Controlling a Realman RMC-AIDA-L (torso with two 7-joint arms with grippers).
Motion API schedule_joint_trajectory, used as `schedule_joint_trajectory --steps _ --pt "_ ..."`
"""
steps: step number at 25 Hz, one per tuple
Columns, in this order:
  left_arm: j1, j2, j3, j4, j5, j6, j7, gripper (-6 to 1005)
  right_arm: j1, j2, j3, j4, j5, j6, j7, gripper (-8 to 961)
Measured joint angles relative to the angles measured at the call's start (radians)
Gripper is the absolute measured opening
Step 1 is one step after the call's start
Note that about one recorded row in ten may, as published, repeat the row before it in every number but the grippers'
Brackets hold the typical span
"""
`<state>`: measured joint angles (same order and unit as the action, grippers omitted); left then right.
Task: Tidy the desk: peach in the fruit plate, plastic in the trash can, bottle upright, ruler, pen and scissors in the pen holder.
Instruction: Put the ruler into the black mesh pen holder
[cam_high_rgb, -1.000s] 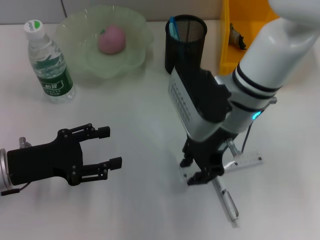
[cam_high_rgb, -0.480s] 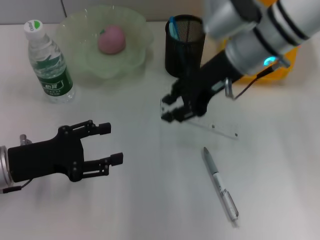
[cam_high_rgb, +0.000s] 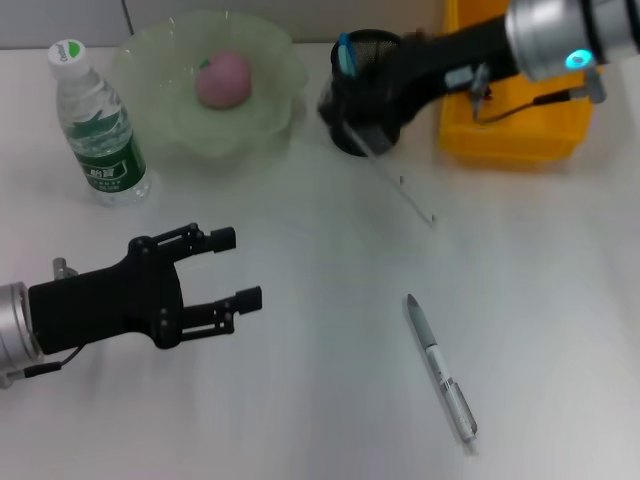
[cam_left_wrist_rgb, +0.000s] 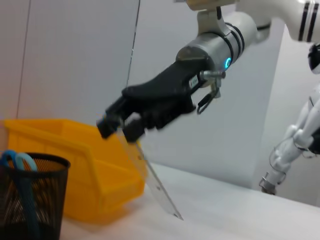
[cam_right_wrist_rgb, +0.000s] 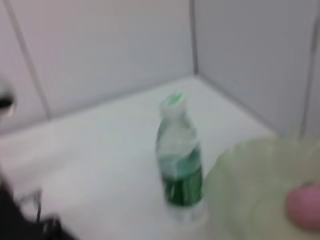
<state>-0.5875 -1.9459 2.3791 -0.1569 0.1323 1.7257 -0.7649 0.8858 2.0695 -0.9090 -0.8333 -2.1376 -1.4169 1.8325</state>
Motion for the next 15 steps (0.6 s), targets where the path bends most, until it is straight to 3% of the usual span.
schedule_joint_trajectory --steps 3,10,13,15 --pt "0.000 -0.008 0.000 0.001 -0.030 0.000 0.000 808 -0.047 -0.002 0.056 -0.021 0.120 0.015 -0.009 397" --pt "0.005 -0.038 0.000 0.012 -0.116 -0.005 0.000 808 -0.134 0.004 0.062 -0.026 0.344 0.105 -0.113 400" --pt "0.016 -0.069 0.000 0.016 -0.183 -0.013 0.017 808 -0.155 0.005 0.063 0.026 0.471 0.176 -0.197 401" --pt "0.018 -0.075 0.000 0.016 -0.194 -0.018 0.021 808 -0.158 0.006 0.063 0.057 0.529 0.208 -0.246 402"
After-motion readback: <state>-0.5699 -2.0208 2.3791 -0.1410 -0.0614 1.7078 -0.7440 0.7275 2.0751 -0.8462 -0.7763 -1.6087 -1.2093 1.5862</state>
